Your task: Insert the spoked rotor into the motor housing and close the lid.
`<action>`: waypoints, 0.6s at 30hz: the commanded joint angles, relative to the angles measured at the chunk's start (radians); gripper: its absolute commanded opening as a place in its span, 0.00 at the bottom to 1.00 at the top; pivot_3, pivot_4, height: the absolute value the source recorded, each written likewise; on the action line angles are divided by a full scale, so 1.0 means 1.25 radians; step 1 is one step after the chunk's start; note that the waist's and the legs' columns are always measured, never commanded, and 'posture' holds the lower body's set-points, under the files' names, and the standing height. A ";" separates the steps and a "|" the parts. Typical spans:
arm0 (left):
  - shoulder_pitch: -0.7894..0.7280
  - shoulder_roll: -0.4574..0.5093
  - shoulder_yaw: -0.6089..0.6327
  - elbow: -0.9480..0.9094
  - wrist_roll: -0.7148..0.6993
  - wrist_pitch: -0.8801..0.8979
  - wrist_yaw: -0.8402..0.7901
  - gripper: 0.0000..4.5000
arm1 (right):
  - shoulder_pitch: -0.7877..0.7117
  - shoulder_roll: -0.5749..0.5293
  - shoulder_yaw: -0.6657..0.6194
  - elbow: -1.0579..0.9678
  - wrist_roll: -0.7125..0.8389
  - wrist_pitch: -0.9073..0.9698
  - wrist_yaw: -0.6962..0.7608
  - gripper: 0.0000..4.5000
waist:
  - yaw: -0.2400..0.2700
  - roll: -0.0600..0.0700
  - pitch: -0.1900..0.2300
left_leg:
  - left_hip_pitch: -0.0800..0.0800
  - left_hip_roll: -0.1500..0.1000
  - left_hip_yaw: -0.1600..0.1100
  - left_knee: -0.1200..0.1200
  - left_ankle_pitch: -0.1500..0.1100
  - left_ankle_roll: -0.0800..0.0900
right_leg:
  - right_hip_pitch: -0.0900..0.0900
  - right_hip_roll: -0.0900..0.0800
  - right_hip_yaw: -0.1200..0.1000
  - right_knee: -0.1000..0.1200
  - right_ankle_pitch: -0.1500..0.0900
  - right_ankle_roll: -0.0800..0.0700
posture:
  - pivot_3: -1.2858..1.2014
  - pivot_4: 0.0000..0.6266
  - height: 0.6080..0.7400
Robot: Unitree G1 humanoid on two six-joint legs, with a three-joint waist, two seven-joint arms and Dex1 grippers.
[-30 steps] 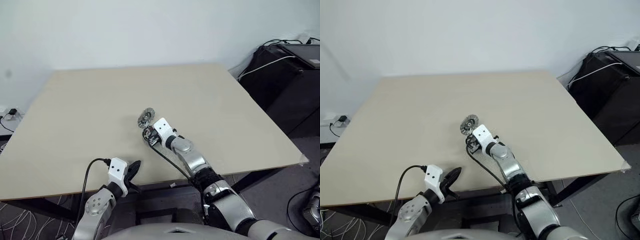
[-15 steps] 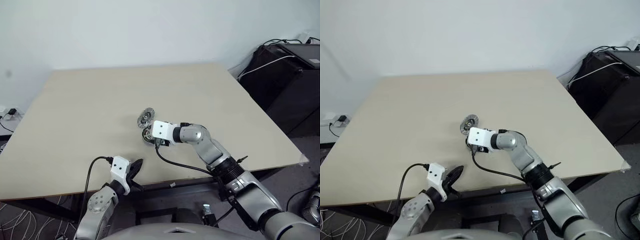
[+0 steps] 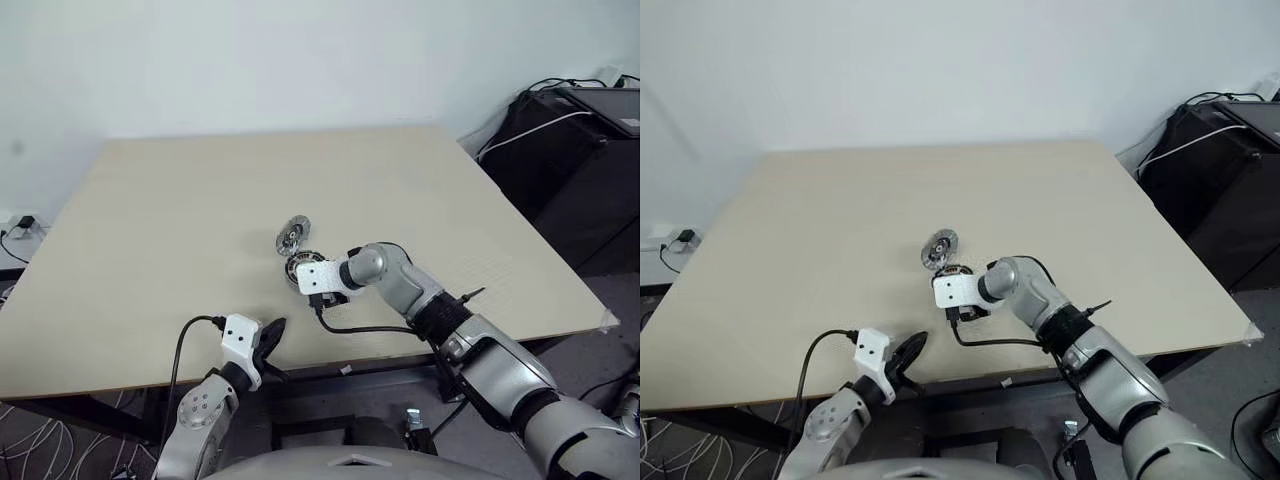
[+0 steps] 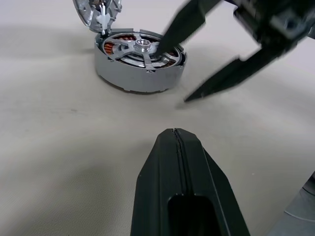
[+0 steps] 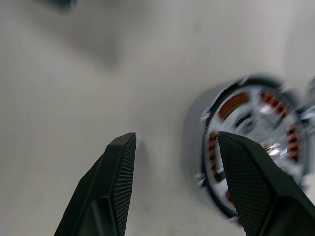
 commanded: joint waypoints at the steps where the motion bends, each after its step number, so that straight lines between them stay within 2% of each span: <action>1: 0.001 -0.006 0.001 -0.017 -0.002 -0.021 0.006 0.00 | -0.044 0.007 -0.009 0.038 -0.012 -0.038 0.000 0.63 | 0.000 0.000 0.000 | 0.000 0.000 0.000 0.000 0.000 0.000 | 0.000 0.000 0.000 0.000 0.000 0.000 | 0.52 0.00 1.00; 11: 0.003 -0.015 -0.003 -0.011 0.001 -0.031 0.017 0.00 | -0.080 0.016 0.002 0.128 -0.034 -0.079 0.023 0.63 | -0.001 0.000 0.000 | 0.000 0.000 0.000 0.000 0.000 0.000 | 0.000 0.000 0.000 0.000 0.000 0.000 | 0.52 0.00 1.00; 14: 0.003 -0.017 -0.005 -0.009 0.001 -0.033 0.020 0.00 | -0.091 0.014 0.013 0.149 -0.048 -0.092 0.042 0.51 | -0.001 0.000 0.000 | 0.000 0.000 0.000 0.000 0.000 0.000 | 0.000 -0.001 0.000 0.001 0.000 0.000 | 0.52 0.00 1.00; 18: 0.004 -0.019 -0.005 -0.006 0.000 -0.038 0.024 0.00 | -0.100 0.014 0.023 0.173 -0.064 -0.106 0.064 0.22 | 0.000 0.001 -0.001 | 0.000 0.000 0.000 0.000 0.000 0.000 | 0.000 -0.001 0.000 0.001 0.000 0.000 | 0.52 0.00 1.00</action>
